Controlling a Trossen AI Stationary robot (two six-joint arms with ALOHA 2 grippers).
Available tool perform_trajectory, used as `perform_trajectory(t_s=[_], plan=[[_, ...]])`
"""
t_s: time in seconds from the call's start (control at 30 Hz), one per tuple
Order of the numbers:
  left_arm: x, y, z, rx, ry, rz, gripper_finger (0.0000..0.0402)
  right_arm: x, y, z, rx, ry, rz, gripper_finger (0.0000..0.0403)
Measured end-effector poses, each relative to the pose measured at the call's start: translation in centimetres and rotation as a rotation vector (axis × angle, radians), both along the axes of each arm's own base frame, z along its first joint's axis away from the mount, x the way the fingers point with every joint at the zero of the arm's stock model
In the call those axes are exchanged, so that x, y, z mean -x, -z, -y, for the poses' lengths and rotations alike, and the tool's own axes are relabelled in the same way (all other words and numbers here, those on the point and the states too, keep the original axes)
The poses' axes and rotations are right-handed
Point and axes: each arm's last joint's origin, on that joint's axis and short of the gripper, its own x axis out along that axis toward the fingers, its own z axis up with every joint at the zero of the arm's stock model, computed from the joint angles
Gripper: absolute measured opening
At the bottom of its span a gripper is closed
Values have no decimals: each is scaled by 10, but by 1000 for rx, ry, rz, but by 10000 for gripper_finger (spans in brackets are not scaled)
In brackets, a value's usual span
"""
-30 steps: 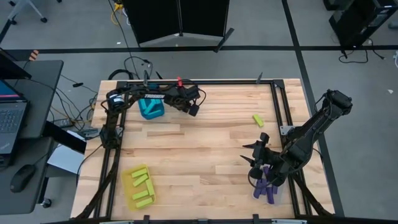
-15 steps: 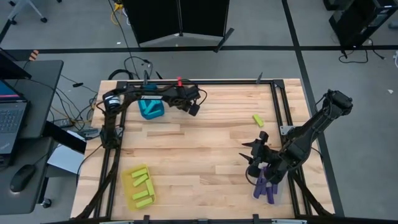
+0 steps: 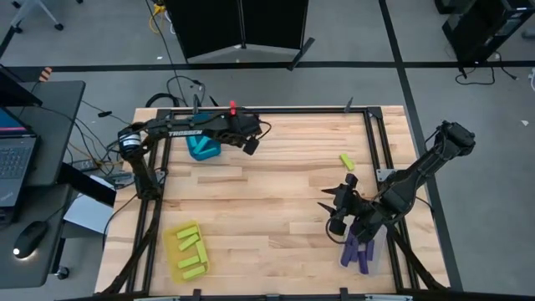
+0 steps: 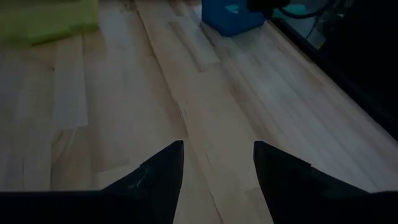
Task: Sort blocks
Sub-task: Put the blue block into the blue bin
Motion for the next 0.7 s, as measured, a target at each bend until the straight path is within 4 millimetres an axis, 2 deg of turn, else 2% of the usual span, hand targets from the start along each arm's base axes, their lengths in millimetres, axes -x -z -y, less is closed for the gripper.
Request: perform_trajectory(t_s=[0.23,0.4,0.57,0.7], plan=[[30,-7,15,-12,-72,-168,100,-6,-2,3,6,-5,12,203],[63,3,22,-6,-160,-265,100,-9,-3,5,14,-5,16,204],[84,14,21,9,-208,-293,101,-14,-5,8,30,-7,25,200],[90,19,18,-23,-225,-325,136,-23,-9,11,10,-32,46,199]])
